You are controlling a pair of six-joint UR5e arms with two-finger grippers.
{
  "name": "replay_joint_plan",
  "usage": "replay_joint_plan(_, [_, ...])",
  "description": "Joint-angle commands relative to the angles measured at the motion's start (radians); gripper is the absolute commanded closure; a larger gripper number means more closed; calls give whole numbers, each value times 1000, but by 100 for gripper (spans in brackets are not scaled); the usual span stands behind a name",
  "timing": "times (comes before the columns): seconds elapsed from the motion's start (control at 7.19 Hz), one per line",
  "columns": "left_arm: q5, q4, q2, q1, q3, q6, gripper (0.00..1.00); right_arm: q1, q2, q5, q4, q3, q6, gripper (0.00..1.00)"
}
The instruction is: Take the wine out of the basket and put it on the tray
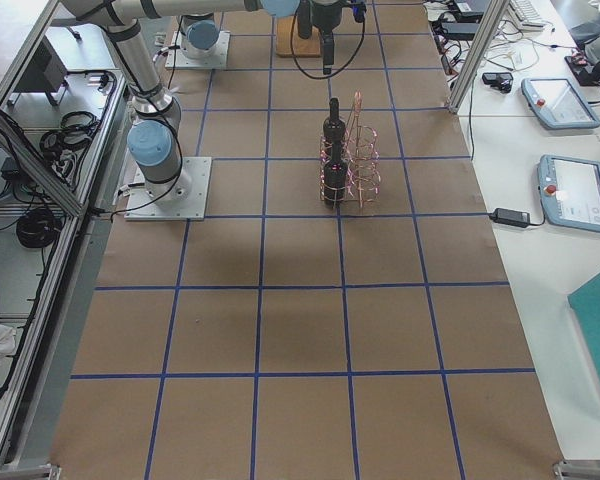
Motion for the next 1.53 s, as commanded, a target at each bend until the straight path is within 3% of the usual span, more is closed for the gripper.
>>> replay_joint_plan(0.0, [-3,5,35,-137,51,-303,0,0,0,0,-2,0,1,0])
replay_joint_plan(0.28, [-39,95,80,-188,51,-334,0,0,0,3,-2,0,1,0])
replay_joint_plan(0.83, [-63,98,110,-347,31,-264,0,0,0,3,0,0,1,0])
replay_joint_plan(1.39, [-56,45,126,-350,26,-193,0,-2,0,2,-2,0,-1,0])
